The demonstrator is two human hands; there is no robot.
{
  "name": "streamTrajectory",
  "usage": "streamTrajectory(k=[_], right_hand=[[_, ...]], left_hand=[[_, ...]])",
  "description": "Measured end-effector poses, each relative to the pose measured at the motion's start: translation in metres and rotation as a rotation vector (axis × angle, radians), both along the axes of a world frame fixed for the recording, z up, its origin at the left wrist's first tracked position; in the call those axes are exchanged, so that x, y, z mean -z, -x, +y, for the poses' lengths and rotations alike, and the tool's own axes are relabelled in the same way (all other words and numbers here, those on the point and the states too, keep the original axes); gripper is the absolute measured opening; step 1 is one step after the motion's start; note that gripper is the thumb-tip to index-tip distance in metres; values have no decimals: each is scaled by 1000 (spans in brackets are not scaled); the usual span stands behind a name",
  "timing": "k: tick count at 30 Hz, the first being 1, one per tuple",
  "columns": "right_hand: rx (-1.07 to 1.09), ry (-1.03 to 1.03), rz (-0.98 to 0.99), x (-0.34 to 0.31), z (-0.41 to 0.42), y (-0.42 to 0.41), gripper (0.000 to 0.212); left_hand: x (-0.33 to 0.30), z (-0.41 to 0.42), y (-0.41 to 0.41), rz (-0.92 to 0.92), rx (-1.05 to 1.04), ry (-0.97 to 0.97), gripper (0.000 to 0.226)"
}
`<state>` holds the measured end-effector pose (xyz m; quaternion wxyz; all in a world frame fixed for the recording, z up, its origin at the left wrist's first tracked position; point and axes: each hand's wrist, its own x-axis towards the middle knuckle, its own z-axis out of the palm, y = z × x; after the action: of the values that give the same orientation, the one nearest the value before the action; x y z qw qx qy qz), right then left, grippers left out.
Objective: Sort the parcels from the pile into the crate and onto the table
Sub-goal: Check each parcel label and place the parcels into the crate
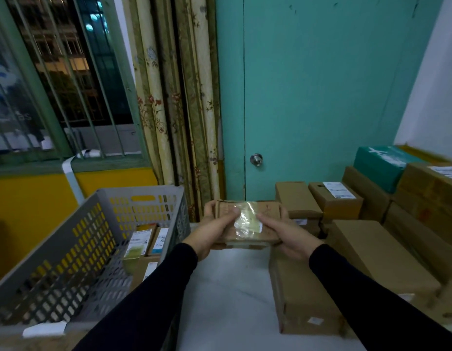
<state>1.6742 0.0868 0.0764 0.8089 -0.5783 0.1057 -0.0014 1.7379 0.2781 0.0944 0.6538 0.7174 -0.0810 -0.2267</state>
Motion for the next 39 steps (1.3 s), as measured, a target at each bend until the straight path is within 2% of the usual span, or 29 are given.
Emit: streamTrajectory(k=[10, 15, 18, 20, 23, 26, 30, 32, 35, 39], right_hand=[[-4, -1, -69, -2, 11, -3, 48], [4, -3, -70, -7, 8, -2, 52], [18, 27, -96, -5, 9, -3, 52], [17, 23, -100, -4, 8, -1, 53], [25, -13, -89, -3, 5, 2, 51], [43, -97, -68, -2, 5, 0, 37], [82, -132, -105, -2, 12, -2, 30], [121, -123, -112, -3, 12, -3, 31], [138, -78, -110, -6, 6, -4, 43], [14, -37, -33, -8, 1, -3, 72]], left_hand=[[9, 1, -11, -140, -47, -18, 71], [9, -2, -13, -154, -29, 42, 72], [12, -4, -14, -149, -46, 147, 64], [10, -5, -10, -142, -33, 149, 62], [5, -2, -9, -86, -12, 110, 64], [-4, 3, -14, 84, -41, 224, 70], [-5, 5, -18, 225, -83, 263, 52], [-2, 5, -17, 291, -57, 267, 42], [2, 8, -17, 314, -24, 284, 41], [6, 8, -17, 166, 13, 349, 64]])
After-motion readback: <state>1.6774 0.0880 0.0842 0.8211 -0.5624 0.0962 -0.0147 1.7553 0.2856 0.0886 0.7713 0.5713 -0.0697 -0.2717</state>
